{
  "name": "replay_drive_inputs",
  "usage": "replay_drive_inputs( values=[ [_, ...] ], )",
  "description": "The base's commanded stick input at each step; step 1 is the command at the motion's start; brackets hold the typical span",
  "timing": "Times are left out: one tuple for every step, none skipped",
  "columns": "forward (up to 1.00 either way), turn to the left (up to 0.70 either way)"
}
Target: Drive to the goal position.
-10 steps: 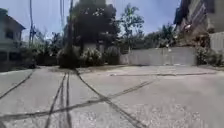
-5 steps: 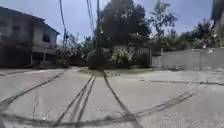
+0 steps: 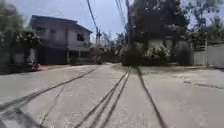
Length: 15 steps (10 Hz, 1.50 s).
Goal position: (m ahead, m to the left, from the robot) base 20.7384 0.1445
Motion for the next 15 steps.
replay_drive_inputs(
  values=[
    [1.00,0.01],
    [1.00,0.01],
    [1.00,0.01],
    [1.00,0.01],
    [1.00,0.01],
    [1.00,0.01],
    [1.00,0.01],
    [1.00,0.01],
    [1.00,0.01],
    [1.00,0.01],
    [1.00,0.01],
    [1.00,0.01],
    [1.00,0.01],
    [1.00,0.01],
    [1.00,0.01]
  ],
)
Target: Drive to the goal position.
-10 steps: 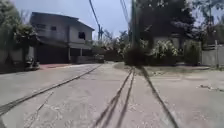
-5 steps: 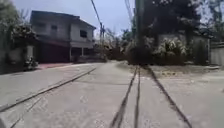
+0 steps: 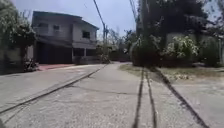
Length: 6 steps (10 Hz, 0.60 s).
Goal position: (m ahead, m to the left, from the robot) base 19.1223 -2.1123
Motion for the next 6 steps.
replay_drive_inputs(
  values=[
    [1.00,0.01],
    [1.00,0.01],
    [1.00,0.01],
    [1.00,0.01],
    [1.00,0.01],
    [1.00,0.01]
  ],
)
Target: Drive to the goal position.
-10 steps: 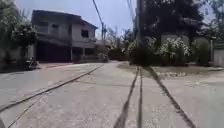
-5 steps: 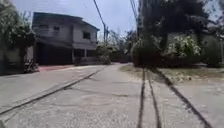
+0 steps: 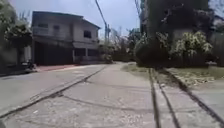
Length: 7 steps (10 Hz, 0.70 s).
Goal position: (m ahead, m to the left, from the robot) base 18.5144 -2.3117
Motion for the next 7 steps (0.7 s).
replay_drive_inputs(
  values=[
    [1.00,0.01],
    [1.00,0.01],
    [1.00,0.01],
    [1.00,0.01],
    [1.00,0.01],
    [1.00,0.01],
    [1.00,0.01]
  ],
)
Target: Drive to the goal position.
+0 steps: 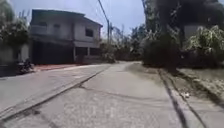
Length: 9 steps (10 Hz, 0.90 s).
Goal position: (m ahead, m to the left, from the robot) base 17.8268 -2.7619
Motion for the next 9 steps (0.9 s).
replay_drive_inputs(
  values=[
    [1.00,0.01],
    [1.00,0.01],
    [1.00,0.01],
    [1.00,0.01],
    [1.00,0.01],
    [1.00,0.01],
    [1.00,0.01],
    [1.00,0.01],
    [1.00,0.01]
  ],
)
